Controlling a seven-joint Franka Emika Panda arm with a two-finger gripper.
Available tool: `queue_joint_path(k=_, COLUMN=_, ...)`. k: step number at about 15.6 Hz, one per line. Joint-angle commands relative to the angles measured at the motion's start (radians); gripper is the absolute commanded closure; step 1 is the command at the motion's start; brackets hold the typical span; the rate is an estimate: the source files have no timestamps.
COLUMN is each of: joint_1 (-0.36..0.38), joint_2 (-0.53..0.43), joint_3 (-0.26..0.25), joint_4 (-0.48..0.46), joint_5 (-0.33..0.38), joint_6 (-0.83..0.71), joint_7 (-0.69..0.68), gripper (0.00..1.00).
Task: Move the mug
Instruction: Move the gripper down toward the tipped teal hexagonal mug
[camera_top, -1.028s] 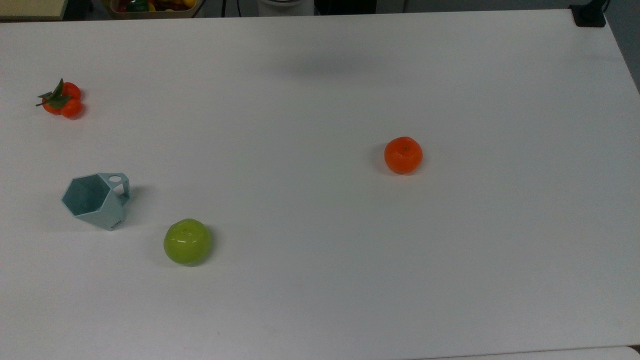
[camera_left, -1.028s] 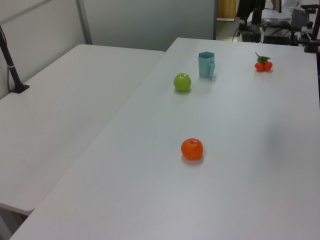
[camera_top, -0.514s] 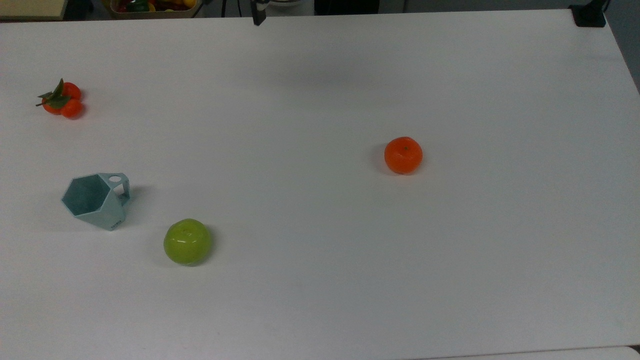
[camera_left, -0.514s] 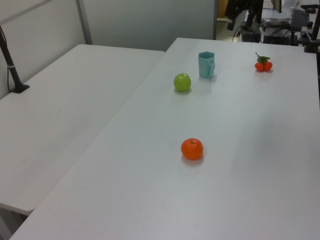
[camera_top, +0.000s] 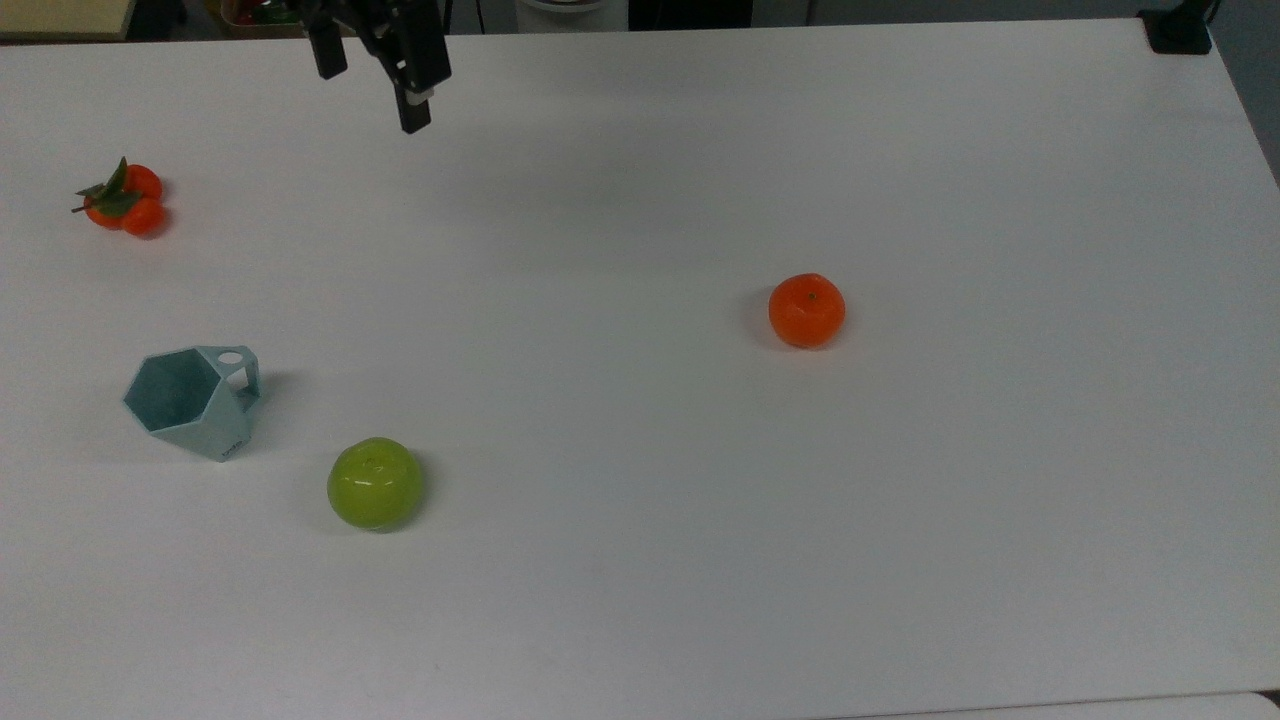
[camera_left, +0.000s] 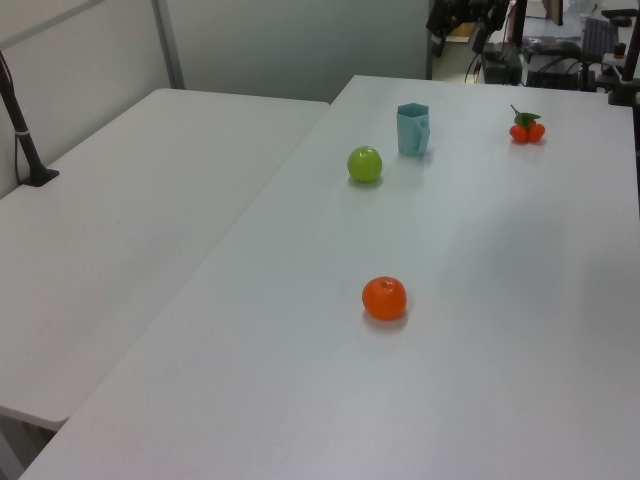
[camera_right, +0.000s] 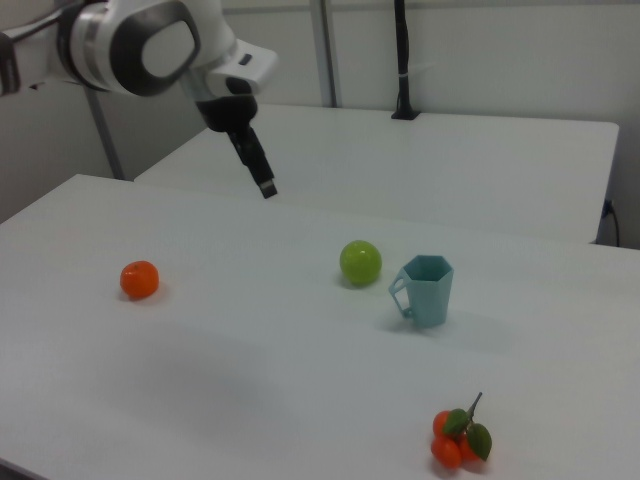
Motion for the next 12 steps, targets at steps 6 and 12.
queue_joint_path(k=6, joint_1=-0.029, joint_2=0.133, joint_3=-0.077, joint_4=-0.011, joint_5=-0.018, joint_6=0.202, joint_7=0.01, gripper=0.0)
queue_joint_path(k=12, joint_1=-0.043, joint_2=0.196, joint_3=-0.11, joint_4=-0.052, joint_5=-0.018, joint_6=0.317, joint_7=0.01, gripper=0.0)
